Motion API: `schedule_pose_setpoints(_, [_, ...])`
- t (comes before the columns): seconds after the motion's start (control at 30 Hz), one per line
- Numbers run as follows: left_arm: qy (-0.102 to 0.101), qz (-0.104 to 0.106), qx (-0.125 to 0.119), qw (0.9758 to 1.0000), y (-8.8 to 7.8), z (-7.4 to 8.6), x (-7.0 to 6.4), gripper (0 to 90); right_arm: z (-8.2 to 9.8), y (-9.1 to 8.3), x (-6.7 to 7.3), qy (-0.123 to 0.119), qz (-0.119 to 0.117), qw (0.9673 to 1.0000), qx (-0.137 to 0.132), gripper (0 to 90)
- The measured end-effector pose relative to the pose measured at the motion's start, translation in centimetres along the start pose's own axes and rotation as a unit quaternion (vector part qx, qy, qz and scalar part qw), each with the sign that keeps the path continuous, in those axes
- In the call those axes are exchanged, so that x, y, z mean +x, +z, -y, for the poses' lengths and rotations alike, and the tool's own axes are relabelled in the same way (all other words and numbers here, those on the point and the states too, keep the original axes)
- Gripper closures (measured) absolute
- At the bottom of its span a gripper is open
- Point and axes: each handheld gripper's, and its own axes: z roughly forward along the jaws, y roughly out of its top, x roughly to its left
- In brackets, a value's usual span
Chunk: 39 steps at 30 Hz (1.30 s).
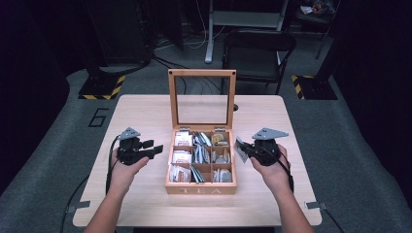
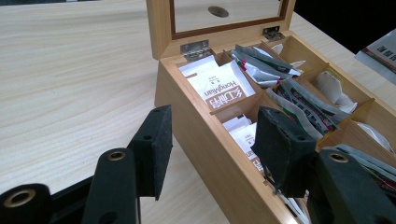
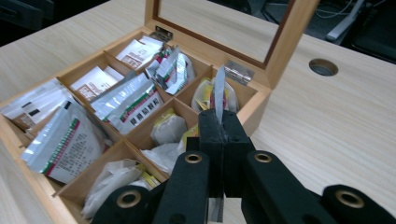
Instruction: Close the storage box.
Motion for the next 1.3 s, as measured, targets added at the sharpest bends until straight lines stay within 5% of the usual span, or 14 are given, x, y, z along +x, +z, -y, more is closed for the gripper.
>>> schedule_pose_setpoints(1.3, [-0.003, -0.001, 0.002, 1.0000, 0.1, 0.2, 0.1, 46.5, 5.6, 4.1, -5.6, 0.065, 0.063, 0.9943, 0.057, 89.4])
